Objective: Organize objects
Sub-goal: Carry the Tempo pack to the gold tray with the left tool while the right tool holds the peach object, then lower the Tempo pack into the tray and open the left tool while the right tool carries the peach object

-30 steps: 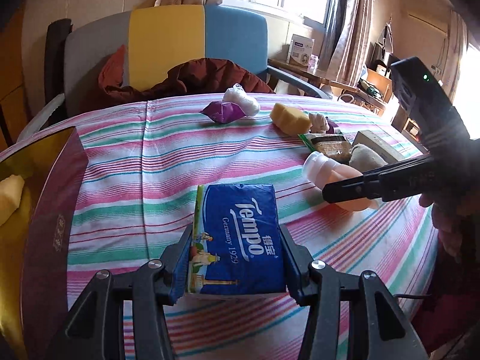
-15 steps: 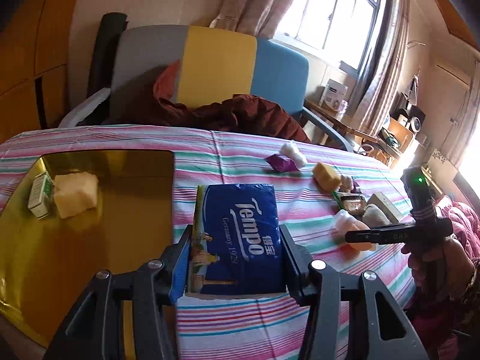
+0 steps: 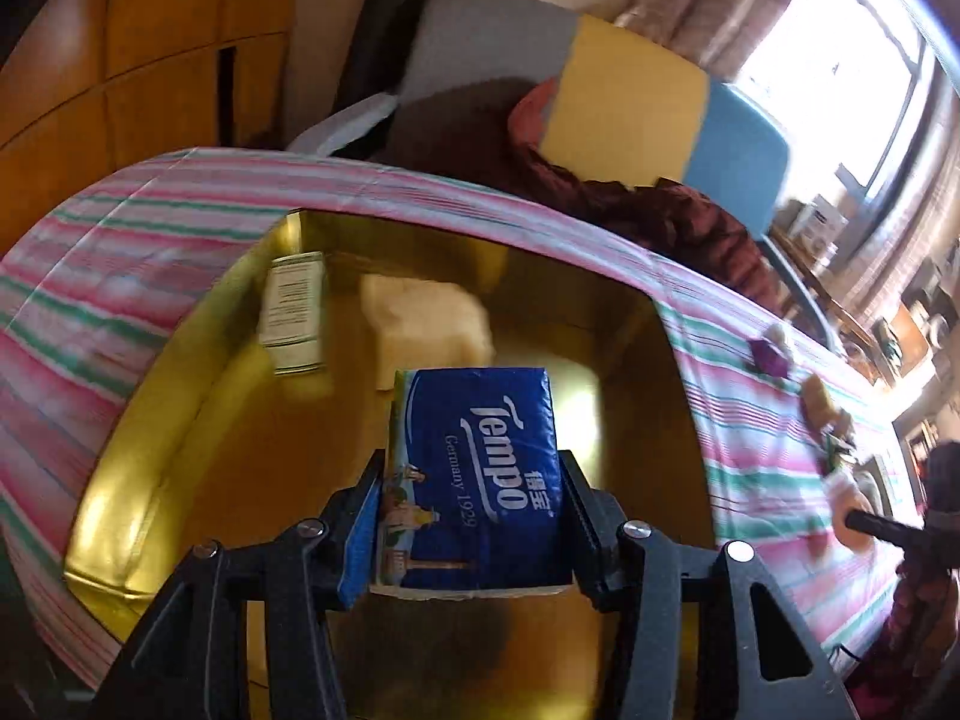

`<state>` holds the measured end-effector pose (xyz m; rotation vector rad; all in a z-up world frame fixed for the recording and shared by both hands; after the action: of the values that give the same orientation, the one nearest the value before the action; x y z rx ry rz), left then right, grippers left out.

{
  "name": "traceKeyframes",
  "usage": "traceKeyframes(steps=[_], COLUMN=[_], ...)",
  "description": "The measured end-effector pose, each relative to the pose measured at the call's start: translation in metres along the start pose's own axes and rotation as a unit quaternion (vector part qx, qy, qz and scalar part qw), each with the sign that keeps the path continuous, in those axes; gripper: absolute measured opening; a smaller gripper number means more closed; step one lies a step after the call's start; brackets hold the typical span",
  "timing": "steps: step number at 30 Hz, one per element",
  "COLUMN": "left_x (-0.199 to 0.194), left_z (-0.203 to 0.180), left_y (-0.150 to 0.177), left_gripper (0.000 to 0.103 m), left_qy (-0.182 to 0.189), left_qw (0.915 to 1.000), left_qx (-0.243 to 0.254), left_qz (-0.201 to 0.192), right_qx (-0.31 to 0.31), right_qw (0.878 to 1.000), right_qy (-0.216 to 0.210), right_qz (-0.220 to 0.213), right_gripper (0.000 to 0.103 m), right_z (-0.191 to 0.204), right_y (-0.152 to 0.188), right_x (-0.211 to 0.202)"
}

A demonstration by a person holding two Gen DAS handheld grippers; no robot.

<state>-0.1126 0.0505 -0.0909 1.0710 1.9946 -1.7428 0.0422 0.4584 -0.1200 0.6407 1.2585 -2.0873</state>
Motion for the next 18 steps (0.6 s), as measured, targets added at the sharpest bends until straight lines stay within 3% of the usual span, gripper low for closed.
traceKeyframes(steps=[7, 18], left_x=[0.023, 0.042], left_z=[0.044, 0.065], left_y=[-0.006, -0.003], left_gripper=[0.053, 0.054], left_qy=[-0.045, -0.108], left_qw=[0.9981, 0.9915], left_qx=[-0.013, 0.032], left_qz=[0.039, 0.066], right_qx=[-0.004, 0.000], right_qw=[1.000, 0.995], right_qy=[-0.027, -0.098], right_qz=[-0.014, -0.007], right_gripper=[0.057, 0.057], right_z=[0.028, 0.094], right_y=[0.001, 0.015], right_x=[-0.005, 0.000])
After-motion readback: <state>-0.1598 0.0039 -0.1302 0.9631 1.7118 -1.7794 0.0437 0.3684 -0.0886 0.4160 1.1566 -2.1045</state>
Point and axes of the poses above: each gripper's, at about its wrist camera, not at the fingertips, and x roughly the way its jaws point, z to its left, y to its underside, the point moved 4 cm from there along x, roughly the way its jaws point, and after that the axes turned 11 degrees about -z, right-handed, at the moved point
